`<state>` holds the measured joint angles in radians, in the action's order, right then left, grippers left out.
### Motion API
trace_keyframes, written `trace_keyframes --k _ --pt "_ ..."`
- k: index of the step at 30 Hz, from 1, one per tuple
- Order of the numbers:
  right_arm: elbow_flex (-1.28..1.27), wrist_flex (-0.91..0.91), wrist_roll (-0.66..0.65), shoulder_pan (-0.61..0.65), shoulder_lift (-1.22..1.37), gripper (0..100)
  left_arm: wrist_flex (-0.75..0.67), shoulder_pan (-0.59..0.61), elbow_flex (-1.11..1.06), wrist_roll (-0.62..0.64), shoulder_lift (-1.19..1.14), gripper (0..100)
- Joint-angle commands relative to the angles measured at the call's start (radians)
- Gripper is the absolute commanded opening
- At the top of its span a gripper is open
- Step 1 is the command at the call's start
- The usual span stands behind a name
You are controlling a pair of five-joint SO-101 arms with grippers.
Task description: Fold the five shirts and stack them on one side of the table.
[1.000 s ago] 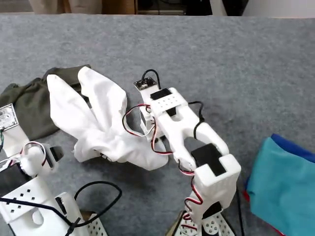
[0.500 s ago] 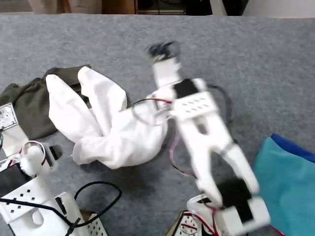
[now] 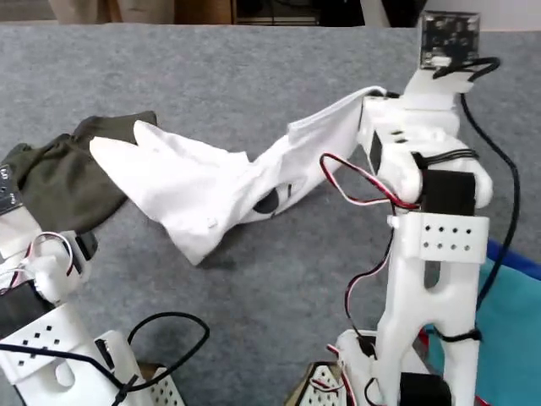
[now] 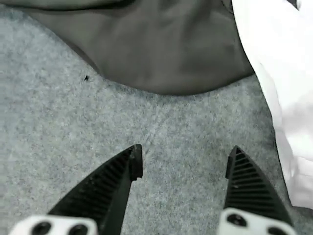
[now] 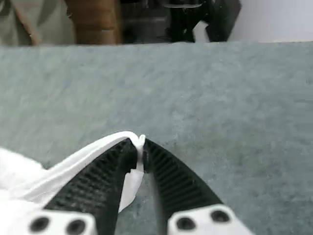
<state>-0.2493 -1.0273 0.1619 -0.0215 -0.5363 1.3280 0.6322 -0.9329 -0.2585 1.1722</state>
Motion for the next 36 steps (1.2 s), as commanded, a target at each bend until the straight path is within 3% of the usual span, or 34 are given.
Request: trace_keyframes --k 1,10,15,19,23,28,30,32,36 --pt "-0.097 0.114 -0.005 -0.021 -0.031 0.5 -0.015 -0.054 0.005 0.003 -0.001 28" --pt "-0.572 0.646 0.084 -0.021 -0.031 0.5 -0.011 -0.307 -0.009 0.170 -0.005 28" --pt "-0.751 0.930 0.097 -0.019 -0.005 0.5 -0.012 -0.525 -0.106 0.170 -0.004 26" --pt "-0.704 0.941 0.097 -0.027 0.130 0.5 -0.020 -0.651 -0.147 0.132 -0.004 26" --pt "-0.615 0.931 0.097 -0.048 0.297 0.5 -0.020 -0.703 -0.155 0.133 -0.004 25" --pt "-0.529 0.842 0.097 -0.042 0.389 0.5 -0.100 -0.704 -0.155 0.129 -0.010 25" --pt "-0.513 0.839 0.097 -0.042 0.407 0.5 -0.100 -0.706 -0.138 0.043 -0.050 26" --pt "-0.504 0.839 0.097 -0.042 0.427 0.5 -0.098 -0.697 -0.109 -0.034 -0.140 25" --pt "-0.466 0.835 0.097 -0.042 0.475 0.5 -0.098 -0.658 0.029 -0.035 -0.389 26"
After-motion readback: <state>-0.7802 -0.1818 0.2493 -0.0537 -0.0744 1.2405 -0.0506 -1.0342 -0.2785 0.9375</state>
